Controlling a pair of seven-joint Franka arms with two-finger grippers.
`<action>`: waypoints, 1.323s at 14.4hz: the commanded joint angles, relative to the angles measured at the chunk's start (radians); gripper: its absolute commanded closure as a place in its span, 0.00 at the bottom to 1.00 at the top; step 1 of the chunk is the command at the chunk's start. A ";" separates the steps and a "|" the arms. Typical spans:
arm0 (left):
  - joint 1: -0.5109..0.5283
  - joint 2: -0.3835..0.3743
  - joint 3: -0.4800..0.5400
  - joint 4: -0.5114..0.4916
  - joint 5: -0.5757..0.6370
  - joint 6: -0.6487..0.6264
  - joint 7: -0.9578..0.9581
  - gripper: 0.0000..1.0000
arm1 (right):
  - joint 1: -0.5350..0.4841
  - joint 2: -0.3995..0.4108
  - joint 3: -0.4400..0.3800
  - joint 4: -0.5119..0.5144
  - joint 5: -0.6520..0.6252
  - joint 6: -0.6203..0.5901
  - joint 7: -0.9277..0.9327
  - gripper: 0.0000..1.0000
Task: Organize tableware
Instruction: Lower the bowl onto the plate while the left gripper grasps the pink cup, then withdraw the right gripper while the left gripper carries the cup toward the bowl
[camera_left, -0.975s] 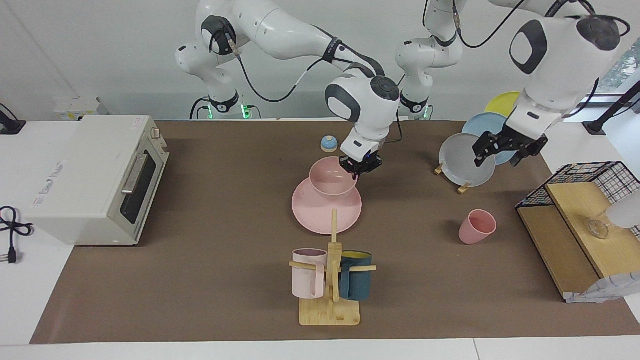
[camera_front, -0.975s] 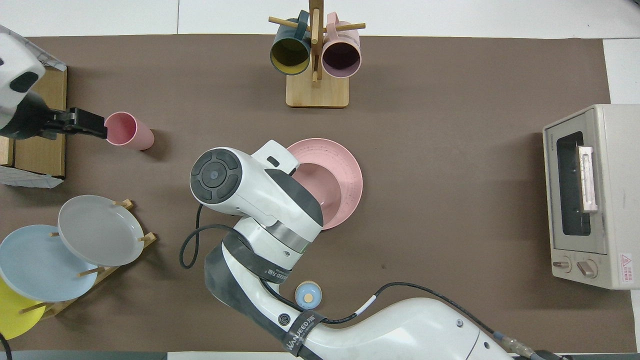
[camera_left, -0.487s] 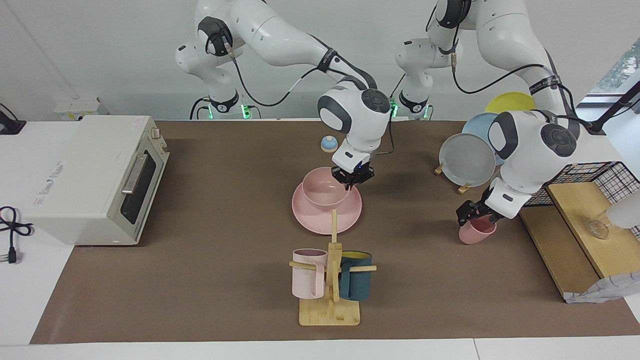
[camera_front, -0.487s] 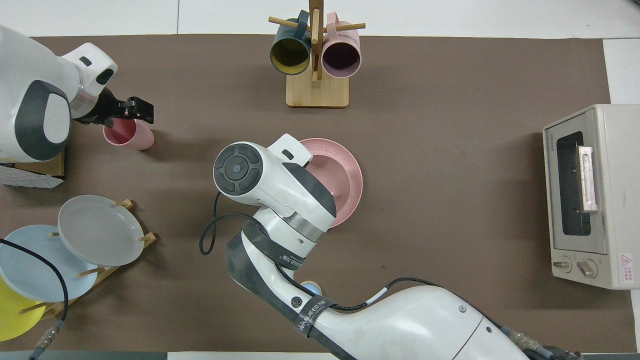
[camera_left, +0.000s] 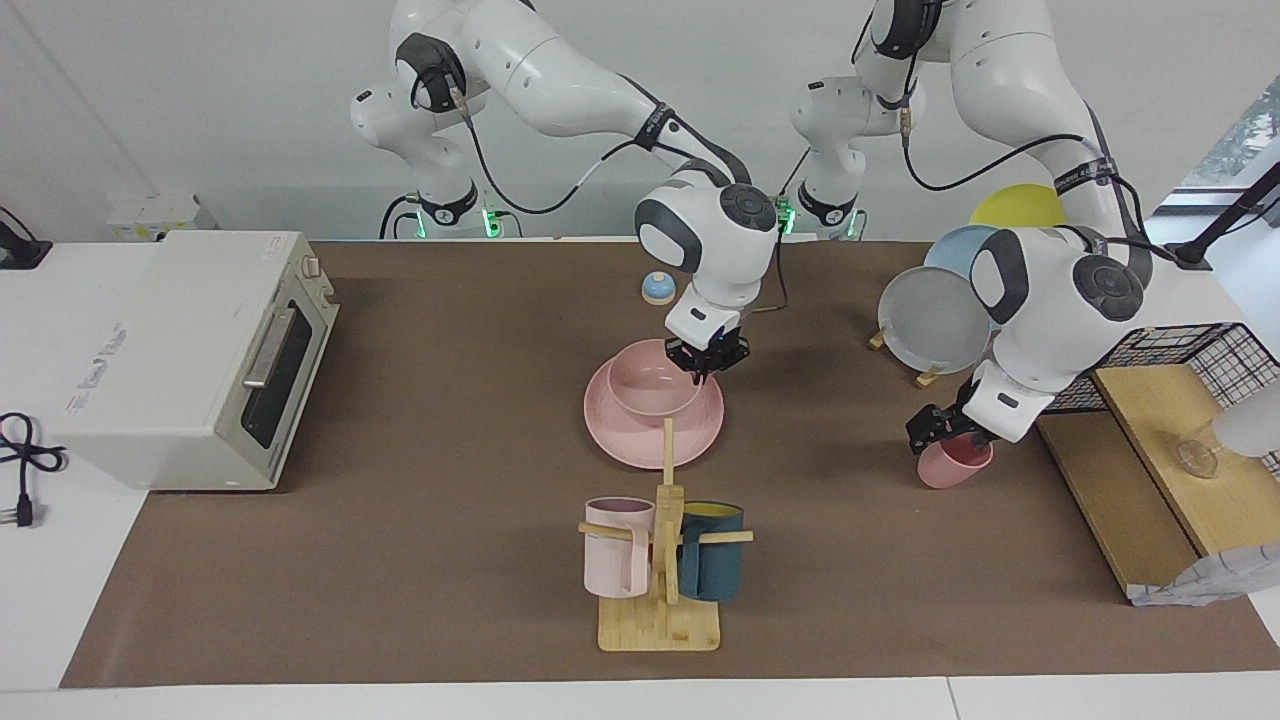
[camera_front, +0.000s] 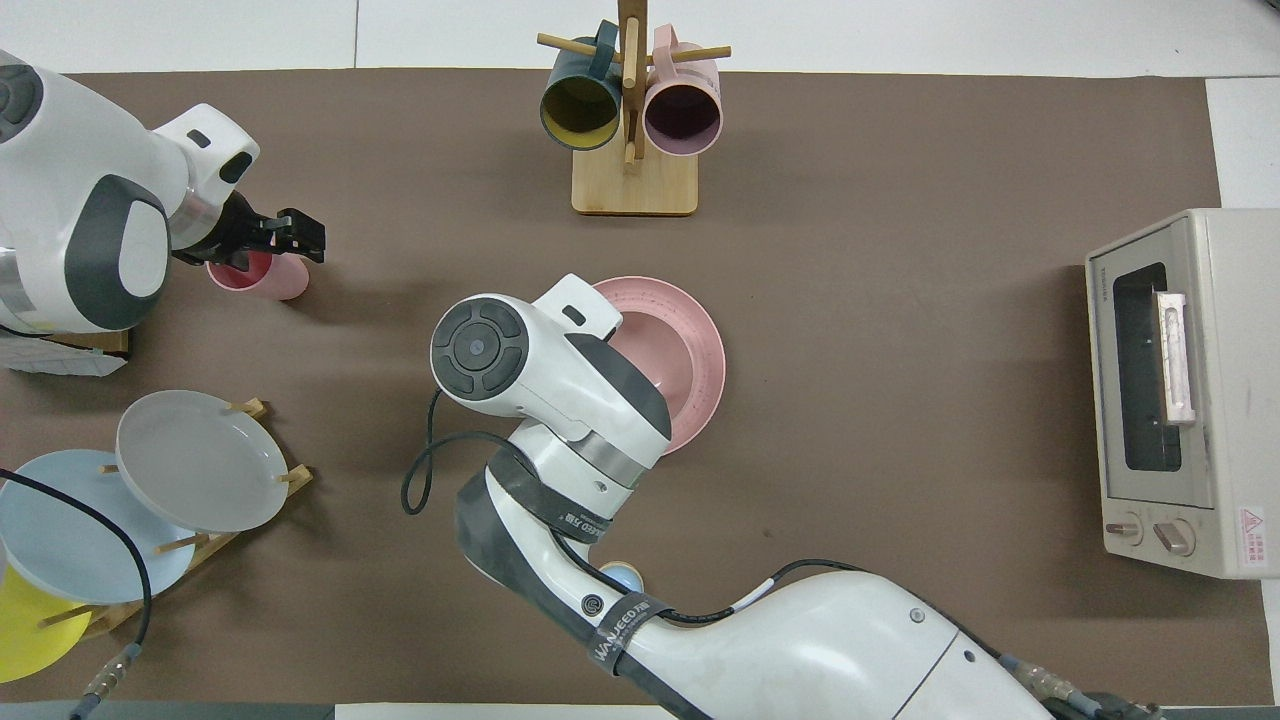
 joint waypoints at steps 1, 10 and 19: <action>-0.011 -0.015 0.011 -0.037 0.017 0.031 -0.014 0.66 | -0.014 -0.008 0.011 -0.009 -0.008 0.019 0.002 0.00; -0.016 -0.014 0.002 0.124 0.074 -0.112 0.008 1.00 | -0.300 -0.399 -0.060 -0.112 0.119 -0.283 -0.316 0.00; -0.385 0.046 0.012 0.553 0.051 -0.549 -0.663 1.00 | -0.432 -0.657 -0.242 -0.373 0.176 -0.360 -0.691 0.00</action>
